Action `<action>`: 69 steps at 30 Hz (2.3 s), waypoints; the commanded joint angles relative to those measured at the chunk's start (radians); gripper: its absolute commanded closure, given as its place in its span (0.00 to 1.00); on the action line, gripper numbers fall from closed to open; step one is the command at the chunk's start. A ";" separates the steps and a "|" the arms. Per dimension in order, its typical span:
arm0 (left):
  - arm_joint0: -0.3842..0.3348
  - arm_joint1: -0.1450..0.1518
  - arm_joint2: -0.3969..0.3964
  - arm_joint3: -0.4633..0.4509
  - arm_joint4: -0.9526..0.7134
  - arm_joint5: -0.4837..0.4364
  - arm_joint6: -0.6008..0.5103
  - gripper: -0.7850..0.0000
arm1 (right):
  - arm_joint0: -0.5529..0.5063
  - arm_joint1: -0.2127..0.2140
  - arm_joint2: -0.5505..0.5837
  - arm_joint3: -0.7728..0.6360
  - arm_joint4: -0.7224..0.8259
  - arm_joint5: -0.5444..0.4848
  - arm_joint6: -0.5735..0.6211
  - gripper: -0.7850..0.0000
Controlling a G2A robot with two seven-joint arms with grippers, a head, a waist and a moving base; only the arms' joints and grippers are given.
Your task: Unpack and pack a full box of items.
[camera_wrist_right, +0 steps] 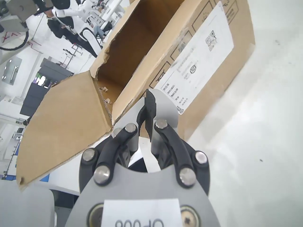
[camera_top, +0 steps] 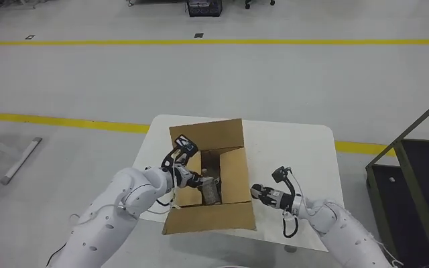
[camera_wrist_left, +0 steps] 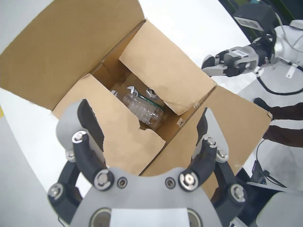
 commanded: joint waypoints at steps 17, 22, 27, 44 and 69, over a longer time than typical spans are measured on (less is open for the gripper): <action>-0.009 -0.026 0.152 0.043 0.435 0.100 0.006 0.00 | -0.099 0.040 0.190 -0.169 -0.133 0.044 -0.158 1.00; -0.030 -0.053 0.225 0.112 0.509 0.142 0.024 0.00 | -0.157 0.051 0.239 -0.235 -0.152 0.059 -0.165 1.00; -0.063 -0.081 0.272 0.179 0.543 0.175 0.019 0.00 | -0.186 0.052 0.251 -0.250 -0.152 0.067 -0.162 1.00; -0.128 -0.143 0.326 0.316 0.632 0.177 -0.053 1.00 | -0.195 0.047 0.266 -0.263 -0.152 0.063 -0.145 1.00; -0.058 -0.166 0.184 0.244 0.474 0.154 -0.018 1.00 | -0.179 0.042 0.301 -0.234 -0.102 0.043 -0.118 1.00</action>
